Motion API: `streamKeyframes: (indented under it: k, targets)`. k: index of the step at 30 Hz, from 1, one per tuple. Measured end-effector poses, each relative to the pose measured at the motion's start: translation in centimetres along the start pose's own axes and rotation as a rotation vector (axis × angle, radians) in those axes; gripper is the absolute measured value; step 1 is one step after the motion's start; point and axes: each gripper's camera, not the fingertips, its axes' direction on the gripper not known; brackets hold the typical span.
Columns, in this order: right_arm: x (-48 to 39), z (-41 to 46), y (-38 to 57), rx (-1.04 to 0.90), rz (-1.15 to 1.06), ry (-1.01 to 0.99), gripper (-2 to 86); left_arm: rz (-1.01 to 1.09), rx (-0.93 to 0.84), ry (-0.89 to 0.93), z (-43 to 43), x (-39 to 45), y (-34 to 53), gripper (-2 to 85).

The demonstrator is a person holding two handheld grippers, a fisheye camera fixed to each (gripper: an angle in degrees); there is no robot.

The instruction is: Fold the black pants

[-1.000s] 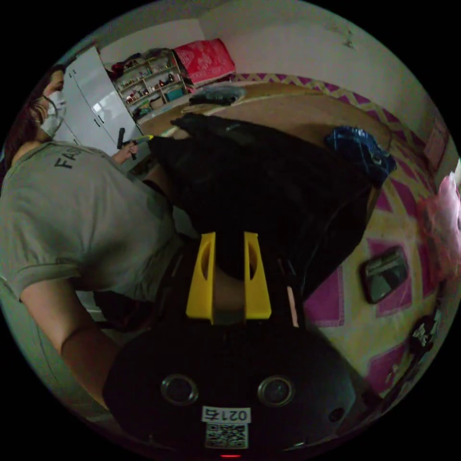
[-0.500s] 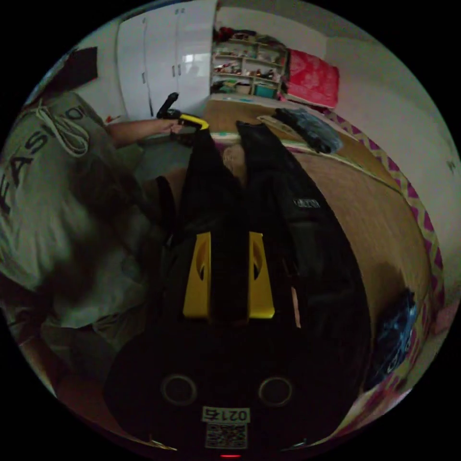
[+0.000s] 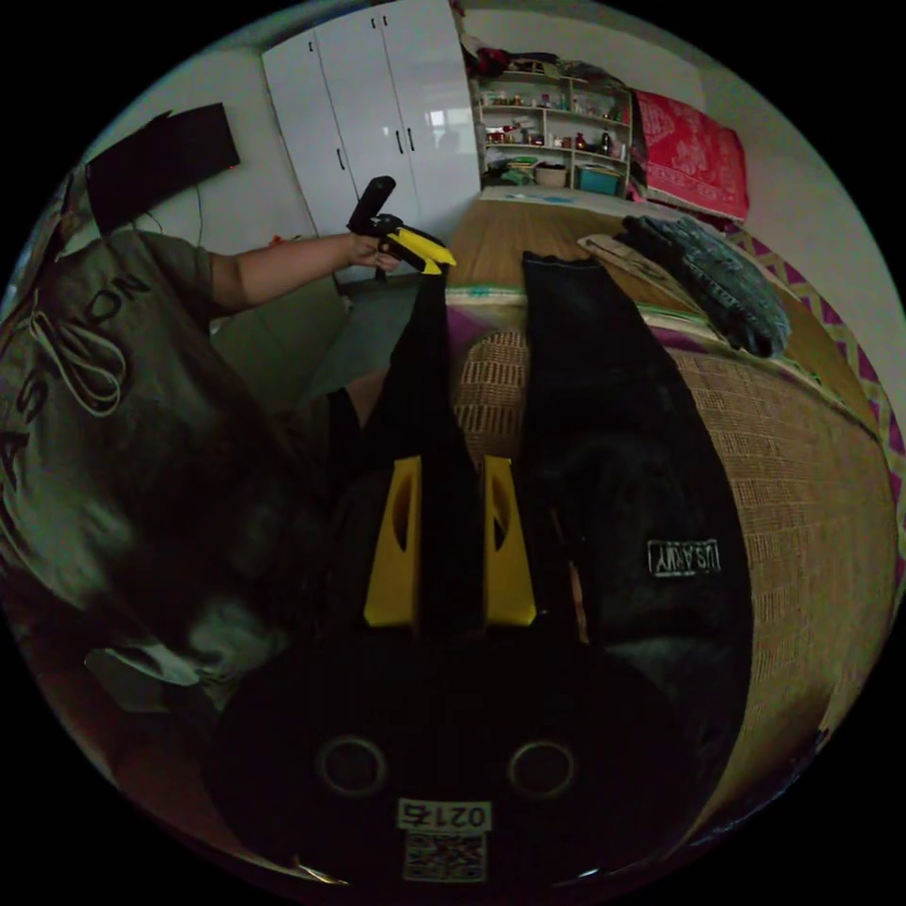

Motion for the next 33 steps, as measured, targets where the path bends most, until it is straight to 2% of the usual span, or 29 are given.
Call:
streamKeyframes:
  k: [5,7,10,14,16,19,21,24,28,29,31,33]
  targets:
    - [0.4,3.7,-1.8,-0.085,-0.048,-0.033,8.4,0.066,-0.029,0.011,0.5,0.0,-1.5,1.2]
    - [0.3,5.8,-2.3,-0.151,-0.052,0.035,4.3,0.113,-0.029,-0.022,0.7,0.6,-2.0,-0.1]
    - [0.1,6.2,-2.7,-0.148,-0.066,0.052,1.3,0.126,-0.027,-0.043,0.9,1.0,-2.6,-0.7]
    - [0.4,4.2,-3.1,-0.055,-0.042,0.003,0.1,0.166,-0.048,-0.067,0.3,1.8,-3.8,-0.9]
    - [0.2,1.6,-3.9,0.013,-0.059,-0.032,-0.2,0.213,-0.004,-0.122,-1.8,2.7,-6.0,-0.9]
    - [0.1,-0.9,-5.5,0.035,-0.079,0.051,-0.2,0.257,0.048,-0.183,-4.6,3.1,-10.5,-0.9]
    - [1.0,-1.7,-6.5,0.039,-0.061,0.095,-0.1,0.290,0.023,-0.209,-4.6,2.7,-13.4,-0.9]
    - [3.4,-0.2,-7.7,-0.003,-0.013,0.099,0.3,0.304,-0.137,-0.211,0.1,0.4,-16.6,-0.8]
    - [6.8,7.1,-8.3,-0.167,0.131,0.151,2.4,0.197,-0.293,-0.200,9.1,-3.6,-17.2,-0.6]
    - [7.0,8.0,-8.2,-0.186,0.146,0.160,2.8,0.184,-0.305,-0.208,10.0,-3.9,-17.2,-0.6]
    - [6.9,7.8,-8.0,-0.126,0.191,0.192,5.0,0.122,-0.191,-0.252,10.4,-4.8,-17.5,-0.8]
    - [6.4,6.1,-7.7,-0.095,0.203,0.223,5.5,0.069,-0.164,-0.244,10.3,-5.7,-17.9,-0.8]
